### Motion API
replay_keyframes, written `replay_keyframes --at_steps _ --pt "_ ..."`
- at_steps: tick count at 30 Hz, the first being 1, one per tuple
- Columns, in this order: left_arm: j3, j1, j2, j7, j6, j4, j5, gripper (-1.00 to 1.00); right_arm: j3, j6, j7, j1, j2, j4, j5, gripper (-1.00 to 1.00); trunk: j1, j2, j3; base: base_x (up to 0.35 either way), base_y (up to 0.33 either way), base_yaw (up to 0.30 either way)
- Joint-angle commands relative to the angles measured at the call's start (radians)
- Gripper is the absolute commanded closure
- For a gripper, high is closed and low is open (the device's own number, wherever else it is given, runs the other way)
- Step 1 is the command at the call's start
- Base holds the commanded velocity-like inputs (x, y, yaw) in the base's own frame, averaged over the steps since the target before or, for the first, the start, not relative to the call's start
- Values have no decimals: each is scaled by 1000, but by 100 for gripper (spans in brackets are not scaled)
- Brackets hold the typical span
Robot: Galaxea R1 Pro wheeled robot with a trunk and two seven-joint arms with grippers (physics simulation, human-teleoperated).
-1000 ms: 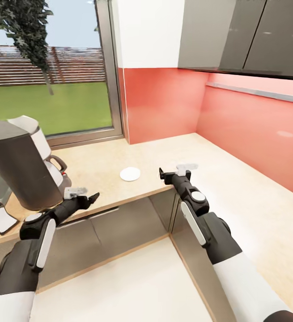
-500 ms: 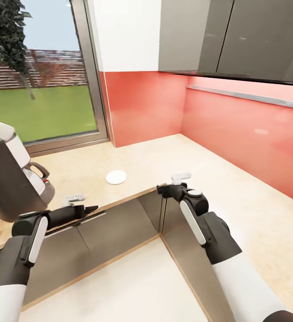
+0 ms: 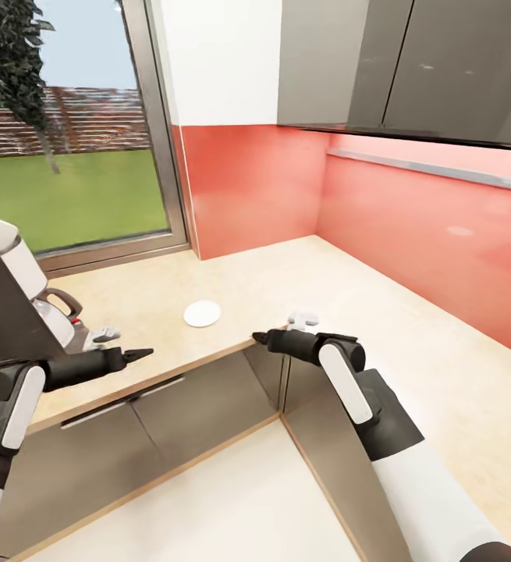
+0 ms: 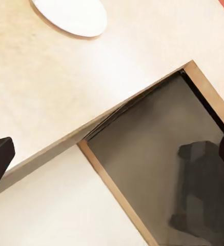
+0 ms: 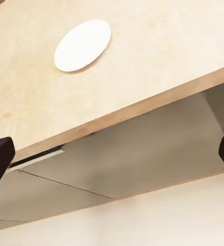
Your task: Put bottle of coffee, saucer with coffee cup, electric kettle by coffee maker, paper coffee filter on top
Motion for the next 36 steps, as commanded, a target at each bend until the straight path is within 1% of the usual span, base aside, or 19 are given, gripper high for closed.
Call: replay_keyframes --at_steps 1,3,6,15,20,24,30,36 --pt "1 -1 2 -6 4 0 9 -100 1 3 -10 -1 0 -1 -11 -100 1 -2 -2 310 88 0" --pt "0 -1 4 -5 3 2 21 -100 3 3 -10 -1 1 -5 -12 -100 1 -2 -2 319 108 0" --pt "0 3 5 -5 3 3 27 -100 6 3 -10 -1 1 -5 -12 -100 1 -2 -1 315 122 0" --pt "-1 9 4 -4 0 5 23 -100 7 3 -10 -1 1 -3 -11 -100 1 -2 11 56 18 0" --pt "-9 10 1 -3 -3 8 22 -100 8 4 -10 -1 2 2 -10 -100 1 -2 19 122 0 0" --pt "-15 11 -2 -3 -3 12 23 -100 8 4 -10 0 2 4 -10 -100 1 -2 25 284 0 0" --pt "-11 13 -3 0 -6 13 23 -100 8 5 -10 -1 2 22 -8 -100 1 -2 34 329 6 0" --pt "-10 14 -4 1 -7 13 22 -100 10 5 -10 7 3 33 -9 -100 1 -2 44 289 144 0"
